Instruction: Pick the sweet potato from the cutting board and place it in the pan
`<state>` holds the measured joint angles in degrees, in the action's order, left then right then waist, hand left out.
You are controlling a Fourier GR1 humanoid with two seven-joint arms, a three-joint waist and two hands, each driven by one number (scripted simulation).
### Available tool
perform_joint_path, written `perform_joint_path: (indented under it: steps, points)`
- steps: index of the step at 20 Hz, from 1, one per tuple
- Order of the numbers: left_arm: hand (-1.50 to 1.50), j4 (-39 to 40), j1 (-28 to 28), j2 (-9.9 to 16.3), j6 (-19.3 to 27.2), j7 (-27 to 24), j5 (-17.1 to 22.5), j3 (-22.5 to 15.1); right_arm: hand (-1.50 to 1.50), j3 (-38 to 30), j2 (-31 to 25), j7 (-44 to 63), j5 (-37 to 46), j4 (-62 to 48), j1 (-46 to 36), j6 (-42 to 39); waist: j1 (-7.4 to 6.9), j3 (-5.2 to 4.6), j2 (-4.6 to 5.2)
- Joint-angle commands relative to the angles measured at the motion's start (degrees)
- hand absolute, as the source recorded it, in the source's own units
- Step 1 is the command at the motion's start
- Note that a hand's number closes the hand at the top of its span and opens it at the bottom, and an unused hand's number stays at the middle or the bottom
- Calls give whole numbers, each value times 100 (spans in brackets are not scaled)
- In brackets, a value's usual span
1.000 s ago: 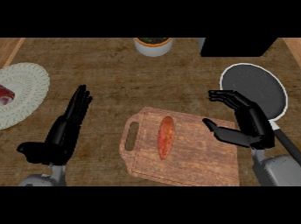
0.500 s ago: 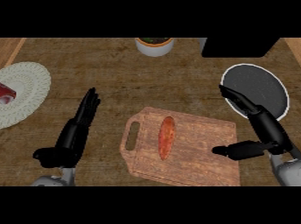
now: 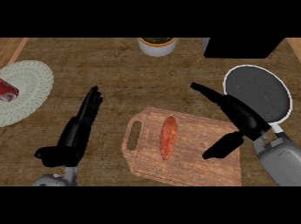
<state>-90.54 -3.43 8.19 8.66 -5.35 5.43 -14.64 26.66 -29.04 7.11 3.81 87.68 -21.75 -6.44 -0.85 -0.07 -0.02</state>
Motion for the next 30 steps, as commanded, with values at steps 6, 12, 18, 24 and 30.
perform_joint_path:
  steps: [6, 12, 18, 24, 30]
  points:
    - [0, 227, 123, -97, -99, -326, -72, 3, -150, 1129, 611, 1068, 1289, -755, -866, -681, 17, 3, 6]
    - [0, 48, 173, -112, -153, -93, -107, 170, -150, 1034, 1335, 1127, 1868, -1399, -862, -1009, 45, 7, 3]
    - [0, 63, 419, -33, -506, -365, -89, 337, -150, 828, 1853, 1433, 2455, -1292, -532, -1100, 58, 6, -1]
    - [0, -61, 23, -144, -439, 177, -231, 527, -150, 187, 2152, 811, 2853, -1760, -477, -994, 61, 8, 1]
    - [0, 289, -20, -224, -702, -198, -116, 762, -150, -124, 2515, 254, 3241, -2598, -604, -835, 51, 7, 11]
